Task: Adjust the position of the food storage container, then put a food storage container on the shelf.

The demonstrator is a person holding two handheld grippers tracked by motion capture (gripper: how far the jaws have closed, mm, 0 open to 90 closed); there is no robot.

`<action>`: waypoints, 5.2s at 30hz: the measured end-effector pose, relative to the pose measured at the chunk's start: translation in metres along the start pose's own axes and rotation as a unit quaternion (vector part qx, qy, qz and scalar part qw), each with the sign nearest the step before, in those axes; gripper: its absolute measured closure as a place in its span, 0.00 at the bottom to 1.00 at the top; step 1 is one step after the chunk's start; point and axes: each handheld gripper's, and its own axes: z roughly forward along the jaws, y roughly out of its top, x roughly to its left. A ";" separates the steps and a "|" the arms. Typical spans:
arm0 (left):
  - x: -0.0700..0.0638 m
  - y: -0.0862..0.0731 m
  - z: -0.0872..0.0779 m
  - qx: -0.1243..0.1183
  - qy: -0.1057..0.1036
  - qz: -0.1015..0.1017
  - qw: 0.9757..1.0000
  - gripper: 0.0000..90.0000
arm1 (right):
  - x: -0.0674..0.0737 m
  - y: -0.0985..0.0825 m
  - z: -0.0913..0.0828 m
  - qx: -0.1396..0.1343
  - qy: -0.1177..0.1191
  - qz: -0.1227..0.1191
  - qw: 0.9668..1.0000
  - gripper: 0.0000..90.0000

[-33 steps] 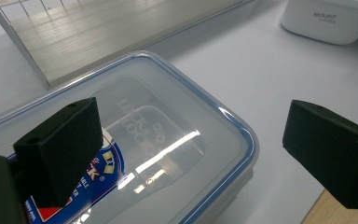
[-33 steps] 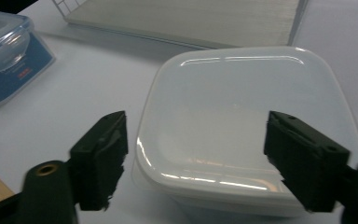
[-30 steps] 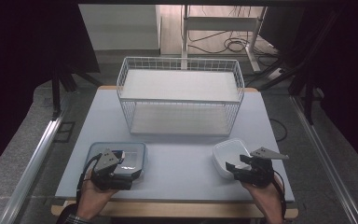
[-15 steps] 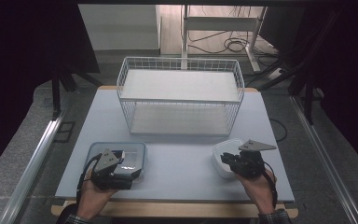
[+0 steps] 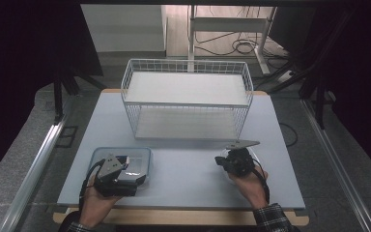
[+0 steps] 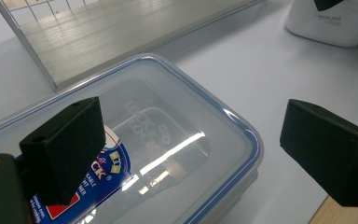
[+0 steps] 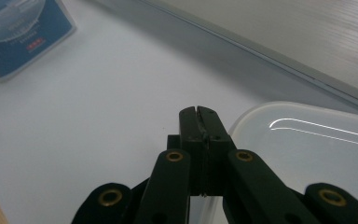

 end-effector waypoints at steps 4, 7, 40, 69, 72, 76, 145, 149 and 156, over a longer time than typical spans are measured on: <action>-0.001 0.000 0.000 0.003 -0.001 0.001 1.000 0.07 | -0.005 -0.002 -0.003 -0.002 -0.023 -0.003 1.000 0.99; -0.001 0.001 0.000 0.005 -0.002 0.003 1.000 0.07 | -0.013 -0.004 -0.006 -0.007 -0.032 0.011 0.999 0.99; 0.077 -0.025 -0.056 0.028 0.107 -0.056 0.992 1.00 | -0.038 -0.025 -0.039 -0.055 -0.076 0.044 0.995 0.99; 0.091 -0.041 -0.013 0.115 0.075 -0.104 0.985 1.00 | -0.010 -0.028 -0.030 -0.042 -0.022 0.041 0.998 0.99; 0.083 -0.035 -0.003 0.115 0.057 -0.101 0.987 1.00 | -0.007 -0.028 -0.030 -0.041 -0.018 0.039 0.998 0.99; 0.077 -0.030 0.005 0.114 0.046 -0.098 0.988 1.00 | -0.006 -0.028 -0.029 -0.039 -0.013 0.040 0.998 0.99; 0.026 0.007 0.027 0.057 -0.035 -0.043 0.997 0.02 | 0.004 -0.028 -0.025 -0.073 0.023 0.034 0.996 0.08; 0.017 0.020 0.029 0.050 -0.083 -0.046 0.994 0.02 | 0.015 -0.023 -0.022 -0.061 0.034 0.033 0.997 0.00; 0.002 0.032 0.059 0.088 -0.129 -0.040 0.987 0.01 | 0.022 -0.015 -0.012 -0.031 0.075 0.046 0.996 0.01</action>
